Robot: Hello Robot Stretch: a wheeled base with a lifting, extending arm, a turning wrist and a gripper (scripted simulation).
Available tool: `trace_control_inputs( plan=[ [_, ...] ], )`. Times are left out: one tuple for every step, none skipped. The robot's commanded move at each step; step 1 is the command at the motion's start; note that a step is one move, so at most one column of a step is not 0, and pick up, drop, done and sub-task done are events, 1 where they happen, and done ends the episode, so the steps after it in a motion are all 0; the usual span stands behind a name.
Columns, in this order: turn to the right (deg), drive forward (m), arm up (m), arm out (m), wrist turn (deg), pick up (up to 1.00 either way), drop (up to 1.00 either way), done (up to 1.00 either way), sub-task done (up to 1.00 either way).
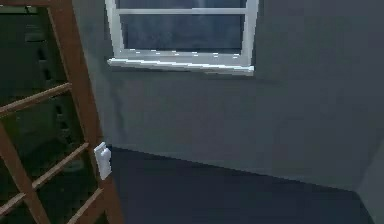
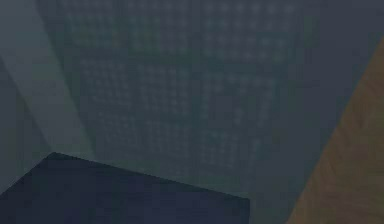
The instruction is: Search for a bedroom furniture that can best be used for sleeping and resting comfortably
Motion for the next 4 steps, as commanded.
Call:
trace_control_inputs(
  plan=[
    [0.0, 0.80, 0.00, 0.00, 0.0, 0.00, 0.00, 0.00, 0.00],
    [-27.0, 0.00, 0.00, 0.00, 0.0, 0.00, 0.00, 0.00, 0.00],
    [0.0, 0.45, 0.00, 0.00, 0.0, 0.00, 0.00, 0.00, 0.00],
    [-45.0, 0.00, 0.00, 0.00, 0.0, 0.00, 0.00, 0.00, 0.00]
  ],
)
